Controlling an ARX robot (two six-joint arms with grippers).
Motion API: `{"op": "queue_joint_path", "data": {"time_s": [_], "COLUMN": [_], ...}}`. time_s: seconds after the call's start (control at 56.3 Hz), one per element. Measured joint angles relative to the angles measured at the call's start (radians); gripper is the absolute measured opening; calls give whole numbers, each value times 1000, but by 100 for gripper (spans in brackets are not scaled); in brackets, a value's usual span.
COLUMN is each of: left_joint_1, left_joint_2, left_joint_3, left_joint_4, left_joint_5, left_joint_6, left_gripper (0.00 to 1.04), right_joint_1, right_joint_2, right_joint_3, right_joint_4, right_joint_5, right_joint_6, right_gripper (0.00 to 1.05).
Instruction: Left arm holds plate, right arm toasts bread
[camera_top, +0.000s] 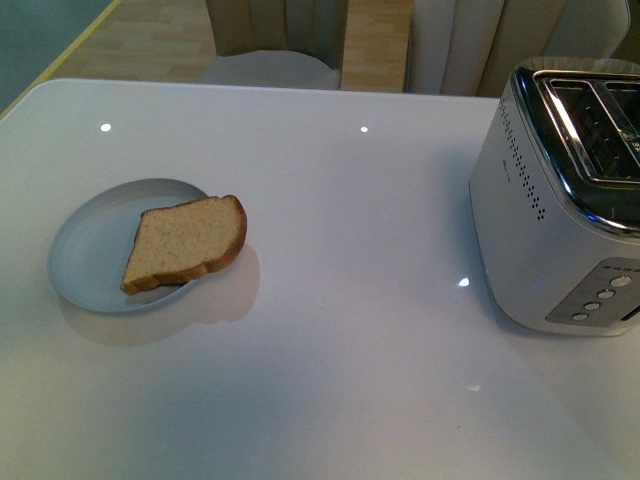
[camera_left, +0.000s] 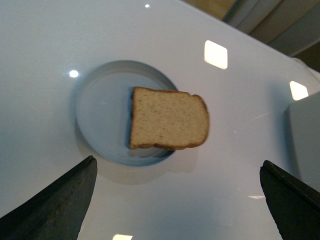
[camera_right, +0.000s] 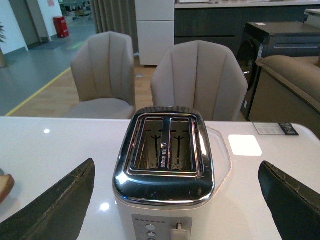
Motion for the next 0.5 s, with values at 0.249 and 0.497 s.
{"op": "queue_joint_path", "data": {"time_s": [0.249, 0.497], "left_joint_1": [-20, -41], "left_joint_2": [396, 673], "left_joint_3": [124, 221], "left_joint_4": [178, 257], "left_joint_5": [-62, -111], "left_joint_6": [40, 51], "left_gripper": [98, 98], "right_joint_1": [0, 0], "right_joint_2": [0, 0], "right_joint_3": [0, 0], "right_joint_4": [0, 0], "right_joint_5": [0, 0], "right_joint_6": [0, 0], "right_gripper": [96, 96]}}
